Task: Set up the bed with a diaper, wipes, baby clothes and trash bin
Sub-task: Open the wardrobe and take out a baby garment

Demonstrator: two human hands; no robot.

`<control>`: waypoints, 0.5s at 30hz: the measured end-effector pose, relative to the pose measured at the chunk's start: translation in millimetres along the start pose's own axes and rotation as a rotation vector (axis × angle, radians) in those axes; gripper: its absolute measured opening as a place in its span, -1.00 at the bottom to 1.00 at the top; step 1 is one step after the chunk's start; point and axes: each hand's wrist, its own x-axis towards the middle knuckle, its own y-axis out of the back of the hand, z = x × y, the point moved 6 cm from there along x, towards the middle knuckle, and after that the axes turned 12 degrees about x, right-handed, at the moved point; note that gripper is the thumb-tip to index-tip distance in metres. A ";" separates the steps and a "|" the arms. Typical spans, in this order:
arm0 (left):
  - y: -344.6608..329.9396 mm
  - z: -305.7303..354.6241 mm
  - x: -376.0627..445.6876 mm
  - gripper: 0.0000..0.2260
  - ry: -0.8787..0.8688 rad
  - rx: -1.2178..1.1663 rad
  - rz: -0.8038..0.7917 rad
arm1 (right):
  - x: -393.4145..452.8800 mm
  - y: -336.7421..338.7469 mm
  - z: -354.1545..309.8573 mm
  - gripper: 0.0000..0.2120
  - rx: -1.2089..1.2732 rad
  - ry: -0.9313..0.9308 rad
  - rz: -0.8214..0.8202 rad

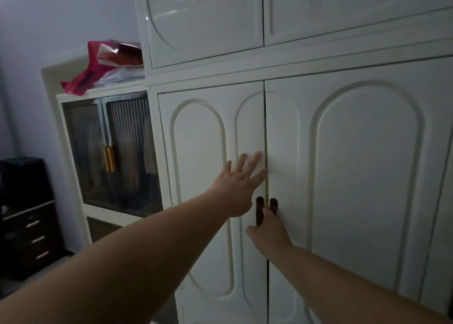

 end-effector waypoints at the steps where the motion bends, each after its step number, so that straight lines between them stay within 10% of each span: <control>1: -2.7 -0.8 2.5 -0.18 -0.019 0.015 0.021 | 1.9 -2.1 1.1 -0.16 -0.001 -0.019 0.025; 9: -18.9 -2.0 7.2 -0.19 -0.043 -0.003 0.162 | 13.8 -13.6 9.7 -0.23 0.110 -0.088 0.163; 15: -16.0 -4.8 4.1 -0.19 -0.039 -0.009 0.166 | 8.2 -10.9 8.3 -0.66 0.112 -0.197 0.154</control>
